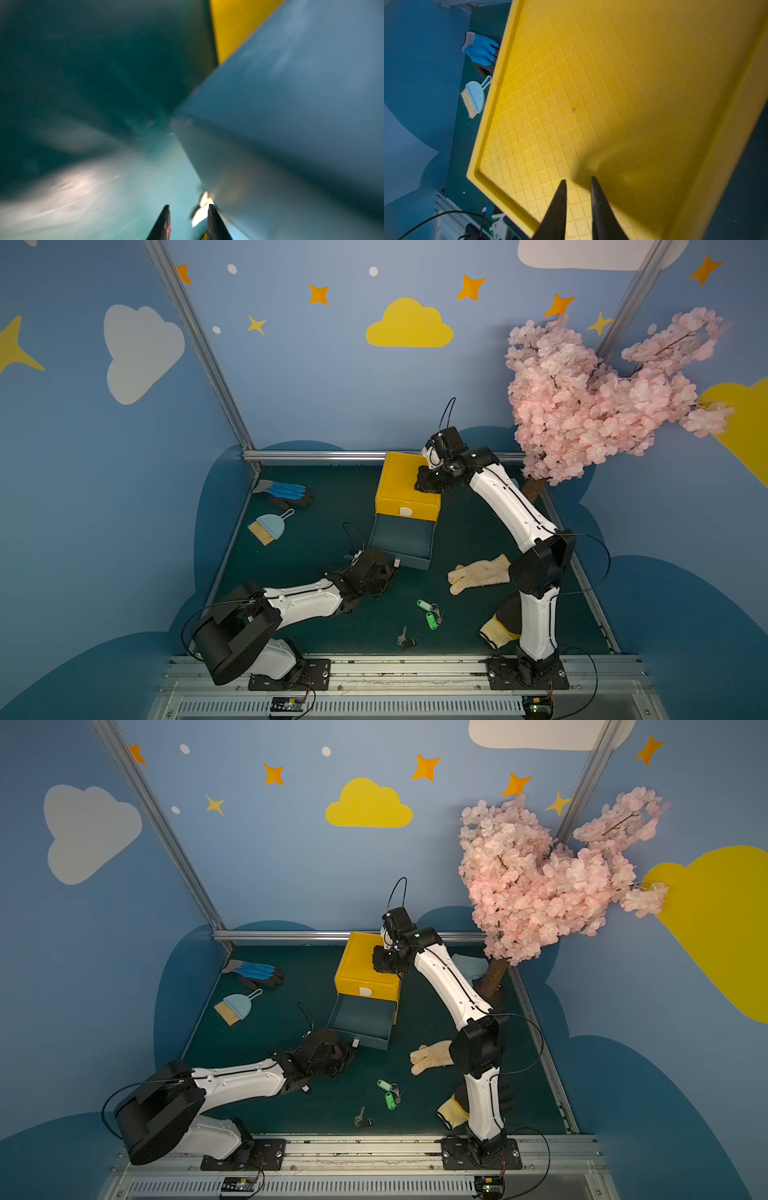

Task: Take the keys out of the drawer
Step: Close the drawer in the storage box.

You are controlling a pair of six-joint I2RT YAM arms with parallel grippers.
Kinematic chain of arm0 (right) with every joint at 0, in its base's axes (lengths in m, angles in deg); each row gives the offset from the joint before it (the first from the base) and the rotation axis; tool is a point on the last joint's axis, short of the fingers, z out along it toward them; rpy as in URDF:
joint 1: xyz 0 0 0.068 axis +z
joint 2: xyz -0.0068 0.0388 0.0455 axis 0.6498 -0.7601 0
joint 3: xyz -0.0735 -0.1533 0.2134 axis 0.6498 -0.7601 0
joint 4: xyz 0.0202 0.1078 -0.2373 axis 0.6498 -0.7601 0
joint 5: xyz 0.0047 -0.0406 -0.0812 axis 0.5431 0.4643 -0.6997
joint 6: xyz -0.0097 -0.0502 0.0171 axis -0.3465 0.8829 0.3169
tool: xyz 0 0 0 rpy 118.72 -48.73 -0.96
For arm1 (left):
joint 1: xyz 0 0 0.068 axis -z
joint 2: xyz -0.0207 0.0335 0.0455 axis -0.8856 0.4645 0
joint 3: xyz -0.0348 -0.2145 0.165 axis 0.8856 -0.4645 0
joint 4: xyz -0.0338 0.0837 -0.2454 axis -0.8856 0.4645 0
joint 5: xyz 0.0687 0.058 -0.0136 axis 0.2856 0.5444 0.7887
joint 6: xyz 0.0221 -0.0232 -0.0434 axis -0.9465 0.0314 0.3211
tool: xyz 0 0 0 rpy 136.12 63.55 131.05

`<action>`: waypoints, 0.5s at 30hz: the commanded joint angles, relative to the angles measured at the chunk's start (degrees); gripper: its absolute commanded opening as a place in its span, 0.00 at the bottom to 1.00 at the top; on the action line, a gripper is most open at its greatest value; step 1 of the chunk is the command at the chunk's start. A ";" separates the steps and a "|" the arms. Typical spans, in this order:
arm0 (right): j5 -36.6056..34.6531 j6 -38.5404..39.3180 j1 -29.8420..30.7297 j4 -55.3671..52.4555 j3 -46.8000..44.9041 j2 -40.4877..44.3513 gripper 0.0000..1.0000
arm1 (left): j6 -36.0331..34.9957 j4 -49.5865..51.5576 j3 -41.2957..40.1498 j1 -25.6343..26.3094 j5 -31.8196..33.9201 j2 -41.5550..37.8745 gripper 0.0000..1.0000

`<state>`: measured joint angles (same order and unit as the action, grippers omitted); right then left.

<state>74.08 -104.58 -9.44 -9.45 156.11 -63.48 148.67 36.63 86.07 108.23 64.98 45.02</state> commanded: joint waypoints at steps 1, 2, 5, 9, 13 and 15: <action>2.69 0.01 -0.59 -10.50 -0.84 -1.84 0.23 | 0.02 -5.81 4.66 -0.56 1.76 2.37 0.32; 3.11 0.10 -0.68 -10.45 -1.35 -1.80 0.22 | -0.43 -5.82 5.95 -0.64 1.99 3.46 0.32; 4.12 0.71 -1.06 -10.85 -2.17 -1.62 0.22 | -0.85 -6.09 9.16 -0.91 2.91 6.56 0.32; 5.52 1.31 -1.97 -11.09 -3.40 -1.18 0.22 | -0.76 -8.52 12.21 -1.76 3.98 10.20 0.32; 6.91 2.07 -2.78 -11.10 -4.62 -0.70 0.22 | -0.80 -10.36 14.60 -3.06 4.85 13.48 0.32; 7.96 2.30 -3.13 -11.11 -5.38 -0.46 0.22 | -0.04 -10.10 15.42 -3.52 5.39 14.46 0.32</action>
<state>81.67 -103.16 -12.10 -11.35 154.16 -62.59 148.67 28.33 99.75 105.56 68.61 58.35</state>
